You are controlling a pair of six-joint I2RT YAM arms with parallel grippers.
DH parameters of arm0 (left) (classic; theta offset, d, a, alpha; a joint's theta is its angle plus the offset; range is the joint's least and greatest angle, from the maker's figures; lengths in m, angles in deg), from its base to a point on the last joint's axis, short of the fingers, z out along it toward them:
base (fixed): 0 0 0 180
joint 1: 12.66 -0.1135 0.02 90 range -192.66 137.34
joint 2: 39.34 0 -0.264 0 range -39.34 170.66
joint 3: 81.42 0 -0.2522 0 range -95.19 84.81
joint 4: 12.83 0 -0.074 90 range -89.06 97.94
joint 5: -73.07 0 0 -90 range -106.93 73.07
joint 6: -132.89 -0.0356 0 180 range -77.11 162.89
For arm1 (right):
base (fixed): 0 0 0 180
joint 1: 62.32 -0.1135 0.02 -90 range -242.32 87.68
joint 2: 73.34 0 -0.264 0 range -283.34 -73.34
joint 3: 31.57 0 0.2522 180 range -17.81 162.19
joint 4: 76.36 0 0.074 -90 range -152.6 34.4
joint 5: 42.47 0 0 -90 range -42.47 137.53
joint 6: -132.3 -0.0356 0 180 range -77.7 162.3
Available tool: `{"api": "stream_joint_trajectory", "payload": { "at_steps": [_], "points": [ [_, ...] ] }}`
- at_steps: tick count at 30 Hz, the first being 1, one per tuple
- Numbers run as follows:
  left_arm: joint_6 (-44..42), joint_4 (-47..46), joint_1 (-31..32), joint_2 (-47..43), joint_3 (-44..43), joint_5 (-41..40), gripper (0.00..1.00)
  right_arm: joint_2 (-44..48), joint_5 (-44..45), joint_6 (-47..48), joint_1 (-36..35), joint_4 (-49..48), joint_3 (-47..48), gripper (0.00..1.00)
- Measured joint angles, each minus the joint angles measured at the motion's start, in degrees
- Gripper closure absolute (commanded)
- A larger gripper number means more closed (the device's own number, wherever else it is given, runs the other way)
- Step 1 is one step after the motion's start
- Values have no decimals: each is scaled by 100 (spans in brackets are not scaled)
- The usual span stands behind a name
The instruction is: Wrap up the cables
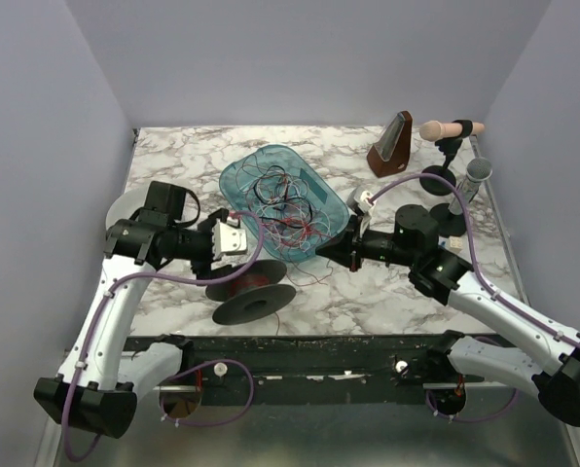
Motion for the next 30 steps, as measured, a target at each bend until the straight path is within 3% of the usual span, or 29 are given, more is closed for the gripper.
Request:
{"api": "stream_joint_trajectory", "payload": {
  "at_steps": [7,14,21,26,30],
  "points": [
    [1808,-1069,1189,140,170,48,13,0,-4,-2,0,28,-17,99],
    [3036,-1606,1270,190,-227,55,12,42,-44,0,0,203,155,99],
    [3952,-2188,1272,367,-1246,323,16,232,28,505,0,461,1126,99],
    [3436,-2288,1274,568,-2033,431,18,-46,-254,1209,155,557,2382,99],
    [1495,-2164,1281,273,-2177,367,21,-756,-1172,1196,608,555,3504,99]
  ]
}}
